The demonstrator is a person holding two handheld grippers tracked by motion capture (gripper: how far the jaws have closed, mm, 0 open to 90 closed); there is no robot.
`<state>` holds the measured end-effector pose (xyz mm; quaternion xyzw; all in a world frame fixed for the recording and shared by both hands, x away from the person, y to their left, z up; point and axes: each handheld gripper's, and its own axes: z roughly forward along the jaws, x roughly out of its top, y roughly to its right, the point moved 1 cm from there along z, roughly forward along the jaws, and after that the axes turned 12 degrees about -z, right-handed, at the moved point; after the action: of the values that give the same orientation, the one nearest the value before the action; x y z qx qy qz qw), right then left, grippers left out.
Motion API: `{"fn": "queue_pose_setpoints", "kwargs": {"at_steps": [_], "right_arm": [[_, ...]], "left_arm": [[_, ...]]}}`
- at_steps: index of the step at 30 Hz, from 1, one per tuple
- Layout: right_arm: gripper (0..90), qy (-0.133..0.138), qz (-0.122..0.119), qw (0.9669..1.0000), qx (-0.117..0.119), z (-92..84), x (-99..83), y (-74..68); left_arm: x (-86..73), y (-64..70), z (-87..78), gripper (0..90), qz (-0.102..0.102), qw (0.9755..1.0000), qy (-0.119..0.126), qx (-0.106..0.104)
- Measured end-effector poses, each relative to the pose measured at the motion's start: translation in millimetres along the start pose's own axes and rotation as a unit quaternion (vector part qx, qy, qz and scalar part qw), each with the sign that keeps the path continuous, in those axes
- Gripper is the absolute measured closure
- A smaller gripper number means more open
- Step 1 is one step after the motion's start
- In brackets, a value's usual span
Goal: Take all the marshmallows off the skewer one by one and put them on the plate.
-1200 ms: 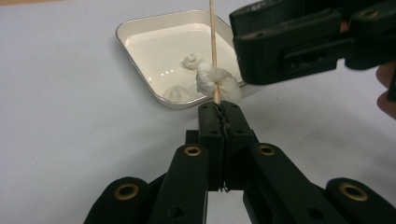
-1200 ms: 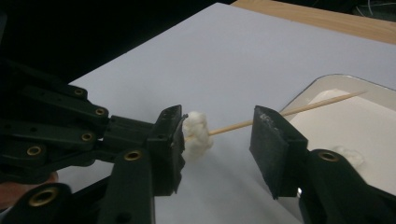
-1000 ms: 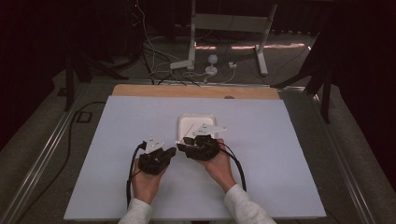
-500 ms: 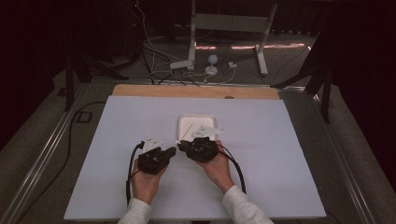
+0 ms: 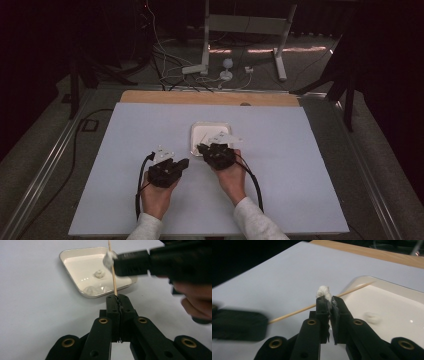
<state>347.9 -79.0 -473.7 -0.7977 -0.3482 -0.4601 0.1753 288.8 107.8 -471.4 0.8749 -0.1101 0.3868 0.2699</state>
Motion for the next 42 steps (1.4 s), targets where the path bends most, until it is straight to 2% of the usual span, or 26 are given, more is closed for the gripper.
{"fn": "queue_pose_setpoints", "kwargs": {"at_steps": [2, 4, 7, 9, 15, 18, 24, 34, 42], "right_arm": [[85.8, 0.000, 0.003, 0.9999, -0.011, -2.0, 0.1, 9.2], [85.9, -0.003, -0.003, 0.9995, -0.032, -4.2, 1.0, 16.7], [85.8, 0.000, 0.013, 0.9993, -0.034, -5.4, 2.0, 29.9], [85.9, -0.006, 0.006, 0.9984, -0.057, -5.5, 2.9, 34.3], [85.9, -0.016, 0.023, 0.9965, -0.079, -6.7, 3.1, 53.2], [85.2, -0.021, 0.028, 0.9969, -0.071, -7.6, 1.9, 59.0], [83.1, -0.032, 0.025, 0.9979, -0.050, -4.3, -0.9, 60.9], [63.3, -0.047, 0.042, 0.9974, -0.035, 0.2, -6.0, 64.0], [59.1, -0.038, 0.040, 0.9984, -0.014, -1.0, -5.4, 59.9]], "left_arm": [[0.0, 2.6, 1.0, 90.0, 0.005, 1.0000, -0.001, -0.002], [0.1, 4.3, 0.5, 90.0, 0.009, 1.0000, -0.001, -0.004], [0.4, 5.2, 0.7, 90.0, 0.013, 0.9999, -0.003, -0.004], [-0.3, 6.2, 0.9, 90.0, 0.015, 0.9999, -0.003, -0.004], [1.1, 4.3, -1.7, 90.0, 0.011, 0.9999, 0.003, -0.001], [2.0, 1.9, -2.9, 90.0, 0.006, 1.0000, 0.006, 0.000], [2.0, 1.0, -3.1, 89.9, 0.005, 1.0000, 0.006, 0.002], [0.9, 0.4, -0.3, 89.9, 0.004, 1.0000, 0.001, 0.001], [-2.5, 1.5, 9.6, 89.9, 0.013, 0.9997, -0.018, 0.004]]}}
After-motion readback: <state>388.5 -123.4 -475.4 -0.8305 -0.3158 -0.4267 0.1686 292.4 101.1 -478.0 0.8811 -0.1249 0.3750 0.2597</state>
